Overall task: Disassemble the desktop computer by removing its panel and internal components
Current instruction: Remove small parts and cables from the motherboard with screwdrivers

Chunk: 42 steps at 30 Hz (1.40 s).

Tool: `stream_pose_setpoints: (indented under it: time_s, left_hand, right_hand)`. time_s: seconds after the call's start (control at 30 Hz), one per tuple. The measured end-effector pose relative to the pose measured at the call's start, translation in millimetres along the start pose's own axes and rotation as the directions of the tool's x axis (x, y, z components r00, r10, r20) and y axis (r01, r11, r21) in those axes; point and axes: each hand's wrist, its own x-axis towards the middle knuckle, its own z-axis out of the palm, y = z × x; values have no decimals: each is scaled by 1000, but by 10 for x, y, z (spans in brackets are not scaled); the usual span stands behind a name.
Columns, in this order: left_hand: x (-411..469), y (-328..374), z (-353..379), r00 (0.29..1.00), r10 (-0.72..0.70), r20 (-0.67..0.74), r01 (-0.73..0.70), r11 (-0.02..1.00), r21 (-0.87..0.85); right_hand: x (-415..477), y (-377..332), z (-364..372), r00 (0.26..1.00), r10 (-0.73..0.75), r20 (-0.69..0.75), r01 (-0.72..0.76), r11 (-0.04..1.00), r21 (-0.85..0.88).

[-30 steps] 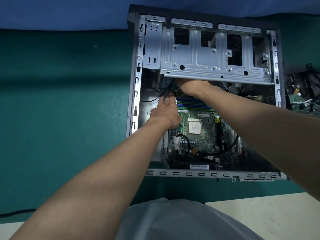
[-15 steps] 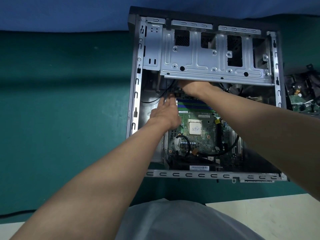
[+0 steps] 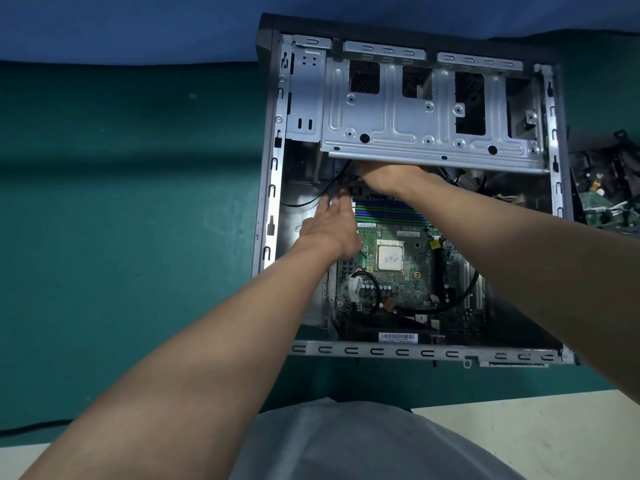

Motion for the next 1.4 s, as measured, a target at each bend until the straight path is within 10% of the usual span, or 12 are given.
stream_pose_setpoints:
  time_s: [1.03,1.27,1.4]
  left_hand:
    - [-35,14,-18,1000,16,-19,-17,1000,-20]
    - [-78,90,-78,951,-36,-307,-15,986,-164]
    - [-116,120,-111,828,-33,-560,-90,978,-189]
  right_hand:
    - [-147,-23,-10,999,22,28,-20,998,-66]
    - [-364,35,-41,952,303,-45,-286,933,216]
    - [-520,127,-2,846,529,-71,-362,667,651]
